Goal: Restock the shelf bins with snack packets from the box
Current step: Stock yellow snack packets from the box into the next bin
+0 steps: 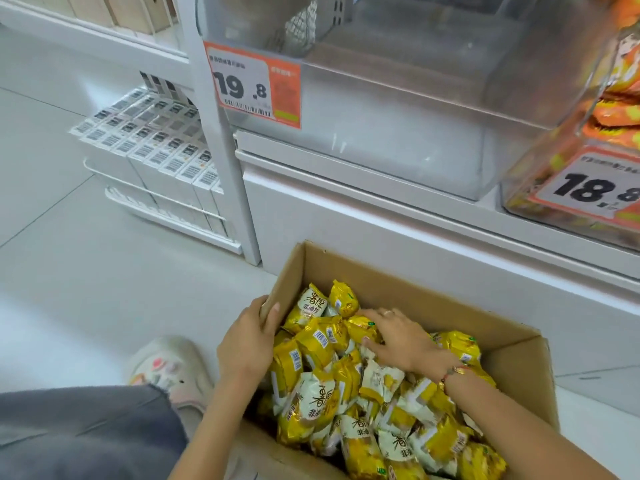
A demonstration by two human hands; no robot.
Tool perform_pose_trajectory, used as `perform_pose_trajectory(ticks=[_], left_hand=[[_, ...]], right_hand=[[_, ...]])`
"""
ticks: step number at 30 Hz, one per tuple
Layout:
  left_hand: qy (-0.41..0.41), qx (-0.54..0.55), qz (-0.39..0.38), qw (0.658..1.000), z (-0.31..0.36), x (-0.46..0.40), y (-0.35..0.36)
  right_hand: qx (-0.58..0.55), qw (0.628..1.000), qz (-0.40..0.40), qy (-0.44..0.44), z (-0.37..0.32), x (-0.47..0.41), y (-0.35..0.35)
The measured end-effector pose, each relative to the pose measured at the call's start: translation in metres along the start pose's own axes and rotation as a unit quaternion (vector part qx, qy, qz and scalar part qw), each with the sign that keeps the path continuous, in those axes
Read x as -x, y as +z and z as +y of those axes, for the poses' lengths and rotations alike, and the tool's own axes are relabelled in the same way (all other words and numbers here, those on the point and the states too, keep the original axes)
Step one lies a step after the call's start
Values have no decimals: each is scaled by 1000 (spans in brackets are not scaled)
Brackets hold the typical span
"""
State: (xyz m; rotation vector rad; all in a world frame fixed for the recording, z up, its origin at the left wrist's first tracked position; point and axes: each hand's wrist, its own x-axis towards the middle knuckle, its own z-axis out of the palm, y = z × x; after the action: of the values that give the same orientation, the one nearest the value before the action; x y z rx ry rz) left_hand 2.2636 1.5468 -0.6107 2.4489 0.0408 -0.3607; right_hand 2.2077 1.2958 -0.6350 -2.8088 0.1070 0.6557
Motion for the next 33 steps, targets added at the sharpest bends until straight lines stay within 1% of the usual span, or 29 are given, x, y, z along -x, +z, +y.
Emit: perform_pose_trajectory(ticks=[1, 2, 4, 5, 6, 7, 8, 9, 10, 11, 12, 13, 14, 15, 17, 18, 19, 20, 22, 23, 25, 27, 29, 33], left_hand=[[3, 5, -2, 1000, 0, -1, -2], [23, -1, 14, 1000, 1, -1, -5], [93, -21, 91, 991, 12, 1, -12], [114, -22, 123, 986, 21, 3, -15], [119, -18, 128, 984, 31, 4, -19], [109, -5, 106, 988, 41, 4, -21], [84, 18, 62, 994, 50, 5, -21], [45, 68, -2, 997, 60, 5, -22], [-18, 160, -80, 984, 67, 4, -24], [-93, 260, -173, 945, 73, 4, -26], [-150, 334, -265, 892, 77, 6, -28], [-170, 377, -340, 844, 78, 8, -28], [-158, 393, -383, 821, 77, 10, -26], [-134, 396, -394, 818, 75, 11, -22], [-87, 379, -365, 846, 70, 13, -14], [-75, 371, -340, 861, 67, 13, -12], [-70, 367, -312, 874, 65, 13, -11], [-63, 367, -281, 884, 61, 11, -12], [-44, 380, -227, 895, 54, 11, -17], [-39, 385, -211, 898, 50, 11, -20], [-32, 402, -197, 893, 44, 11, -23], [-35, 419, -192, 887, 40, 8, -26], [-50, 434, -189, 880, 38, 4, -27], [-66, 448, -184, 873, 36, 0, -33]], right_hand=[[-12, 1000, -12, -7, -1, -1, -8], [-31, 999, -14, -9, -4, -1, -16], [-79, 997, 6, -13, -14, 4, -31], [-104, 994, 24, -18, -20, 8, -37], [-126, 991, 46, -26, -28, 14, -42], [-142, 986, 74, -36, -36, 22, -46], [-154, 981, 107, -45, -45, 31, -49], [-168, 974, 145, -53, -53, 40, -51], [-187, 963, 184, -61, -59, 49, -52], [-209, 952, 213, -70, -65, 58, -53], [-229, 942, 231, -80, -69, 66, -53], [-245, 935, 239, -92, -71, 72, -52], [-253, 932, 241, -102, -72, 78, -52], [-254, 932, 234, -109, -73, 83, -53], [-218, 947, 214, -104, -67, 90, -57], [-172, 958, 215, -80, -60, 91, -59], [-120, 967, 222, -37, -48, 90, -59], [-76, 973, 215, 24, -35, 89, -58], [-51, 972, 166, 161, -13, 85, -50], [-47, 969, 131, 202, -8, 82, -42], [-35, 972, 82, 216, -13, 72, -23], [-24, 975, 65, 209, -31, 61, -7], [15, 980, 37, 193, -49, 48, 5], [45, 985, -77, 146, -64, 35, 7]])
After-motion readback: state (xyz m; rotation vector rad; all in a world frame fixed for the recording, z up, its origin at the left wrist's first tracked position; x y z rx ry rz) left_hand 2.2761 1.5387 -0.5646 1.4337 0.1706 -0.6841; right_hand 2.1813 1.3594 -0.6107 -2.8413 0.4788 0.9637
